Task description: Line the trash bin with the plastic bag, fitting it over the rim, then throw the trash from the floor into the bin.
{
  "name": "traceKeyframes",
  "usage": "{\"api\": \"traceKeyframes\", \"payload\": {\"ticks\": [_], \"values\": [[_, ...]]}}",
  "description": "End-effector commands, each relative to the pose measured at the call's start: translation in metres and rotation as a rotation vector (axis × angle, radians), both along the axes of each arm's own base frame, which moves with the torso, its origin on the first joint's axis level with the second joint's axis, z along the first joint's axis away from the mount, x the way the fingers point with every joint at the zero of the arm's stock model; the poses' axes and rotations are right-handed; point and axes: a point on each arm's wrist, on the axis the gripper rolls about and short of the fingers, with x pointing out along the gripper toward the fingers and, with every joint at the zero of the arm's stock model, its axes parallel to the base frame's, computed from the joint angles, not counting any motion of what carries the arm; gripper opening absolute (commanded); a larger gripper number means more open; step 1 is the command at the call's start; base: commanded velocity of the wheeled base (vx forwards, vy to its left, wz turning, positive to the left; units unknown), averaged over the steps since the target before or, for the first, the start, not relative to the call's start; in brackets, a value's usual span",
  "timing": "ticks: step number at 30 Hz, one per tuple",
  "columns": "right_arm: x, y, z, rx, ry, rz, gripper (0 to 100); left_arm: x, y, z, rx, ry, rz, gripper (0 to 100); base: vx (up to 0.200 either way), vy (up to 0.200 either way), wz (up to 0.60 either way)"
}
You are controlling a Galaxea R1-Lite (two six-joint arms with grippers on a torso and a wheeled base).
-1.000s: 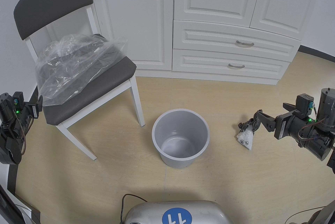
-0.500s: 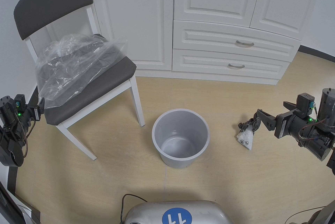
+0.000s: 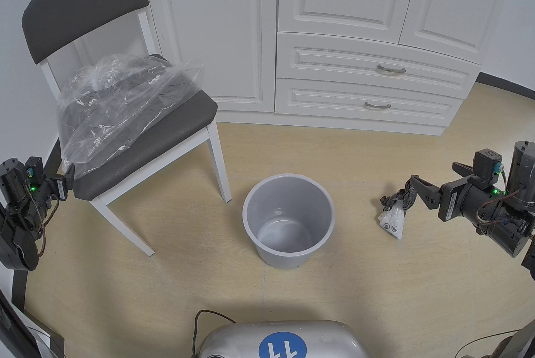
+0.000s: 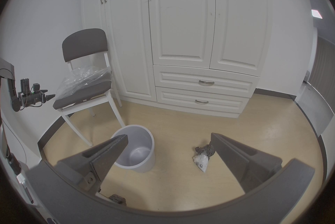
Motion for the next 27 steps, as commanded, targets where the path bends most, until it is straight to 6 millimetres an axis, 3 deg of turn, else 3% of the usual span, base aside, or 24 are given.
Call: {"api": "traceKeyframes", "payload": {"ticks": [1,3,4,16,27], "values": [[0.0,0.0,0.0,0.0,0.001,0.001,100,0.0,0.0,-0.001,-0.001,0.003,0.001,100,0.0,0.0,0.0],[0.001,0.0,0.0,-0.002,0.001,0.001,100,0.001,0.0,-0.001,0.001,0.002,-0.003,100,0.0,0.0,0.0],[0.001,0.001,0.0,-0.001,0.0,0.002,100,0.001,0.0,-0.001,0.001,0.002,-0.007,0,0.0,0.0,0.0],[0.004,0.006,-0.007,-0.022,0.02,0.018,100,0.002,-0.01,-0.001,0.004,0.0,-0.061,0,0.0,0.0,0.0],[-0.005,0.019,-0.009,-0.027,-0.029,0.037,100,-0.01,-0.024,0.022,0.015,-0.073,-0.099,0,0.0,0.0,0.0]]}}
